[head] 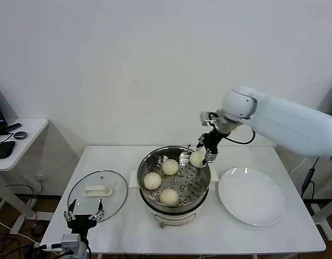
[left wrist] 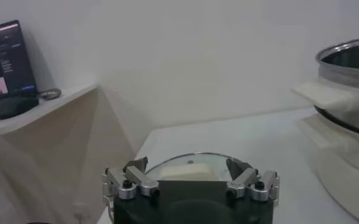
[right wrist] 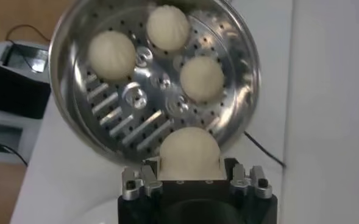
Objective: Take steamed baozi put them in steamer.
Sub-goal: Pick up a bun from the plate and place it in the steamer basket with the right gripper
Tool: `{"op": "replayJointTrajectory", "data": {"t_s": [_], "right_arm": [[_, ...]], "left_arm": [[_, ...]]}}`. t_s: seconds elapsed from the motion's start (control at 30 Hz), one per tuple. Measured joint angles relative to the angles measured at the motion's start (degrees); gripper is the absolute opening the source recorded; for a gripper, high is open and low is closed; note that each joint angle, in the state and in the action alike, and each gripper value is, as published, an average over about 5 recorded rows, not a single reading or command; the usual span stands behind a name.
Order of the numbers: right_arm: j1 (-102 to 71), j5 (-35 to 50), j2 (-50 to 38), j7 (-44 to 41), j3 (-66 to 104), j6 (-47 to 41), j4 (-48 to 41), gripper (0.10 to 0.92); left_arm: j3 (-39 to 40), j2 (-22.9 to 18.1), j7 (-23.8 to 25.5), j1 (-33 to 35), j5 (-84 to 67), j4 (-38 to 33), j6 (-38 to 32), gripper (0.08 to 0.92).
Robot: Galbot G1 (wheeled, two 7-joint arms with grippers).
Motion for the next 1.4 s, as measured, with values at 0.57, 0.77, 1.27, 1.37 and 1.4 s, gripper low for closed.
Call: {"op": "replayJointTrajectory", "data": {"t_s": [0.57, 0.77, 1.27, 1.37, 1.4], "right_arm": [[-1.78, -0.54, 5.63, 4.61, -6.26, -3.68, 0.30, 0.609], [-3.78, -2.07, 6.59, 5.74, -6.68, -4.73, -0.48, 0.602], [-4.67, -3.68, 5.83, 6.85, -6.09, -5.87, -0.46, 0.765], [-4.17, -3.22, 4.78, 6.76, -5.19, -5.89, 0.28, 0.812], [-4.03, -2.99, 4.28, 6.71, -4.74, -5.84, 0.61, 0.816]], "left_arm": [[-0.37, 0.35, 0.10, -0.56, -0.94, 0.05, -0.03, 0.823], [-0.38, 0.34, 0.07, -0.38, -0.96, 0.03, -0.04, 0.823], [-0.73, 0.20, 0.09, -0.37, -1.03, -0.24, -0.12, 0.823], [-0.90, 0.09, 0.11, -0.34, -1.08, -0.55, -0.13, 0.823], [-0.95, 0.06, 0.13, -0.29, -1.10, -0.69, -0.14, 0.823]]}}
